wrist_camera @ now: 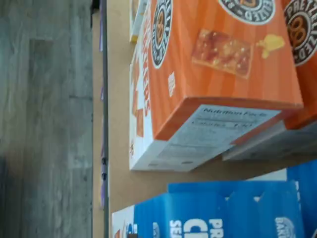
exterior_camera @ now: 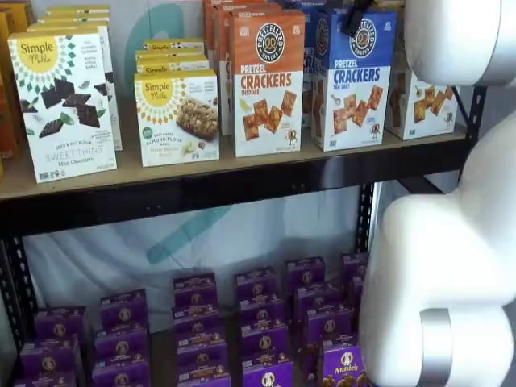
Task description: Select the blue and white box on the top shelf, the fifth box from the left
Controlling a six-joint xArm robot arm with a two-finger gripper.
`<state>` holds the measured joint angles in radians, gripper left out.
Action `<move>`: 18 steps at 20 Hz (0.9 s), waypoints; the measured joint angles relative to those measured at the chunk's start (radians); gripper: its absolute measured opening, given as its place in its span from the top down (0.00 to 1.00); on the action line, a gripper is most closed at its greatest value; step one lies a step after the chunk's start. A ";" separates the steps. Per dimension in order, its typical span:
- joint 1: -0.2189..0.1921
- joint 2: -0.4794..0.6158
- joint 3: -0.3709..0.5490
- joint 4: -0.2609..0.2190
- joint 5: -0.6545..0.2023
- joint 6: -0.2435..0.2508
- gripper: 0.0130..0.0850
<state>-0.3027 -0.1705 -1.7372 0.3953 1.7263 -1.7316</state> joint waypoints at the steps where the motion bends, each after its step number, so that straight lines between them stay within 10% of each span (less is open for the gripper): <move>1: 0.001 0.006 -0.007 -0.007 0.008 -0.001 0.00; 18: 0.041 -0.006 0.026 -0.119 0.018 -0.009 0.00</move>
<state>-0.2617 -0.1764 -1.7115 0.2766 1.7448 -1.7411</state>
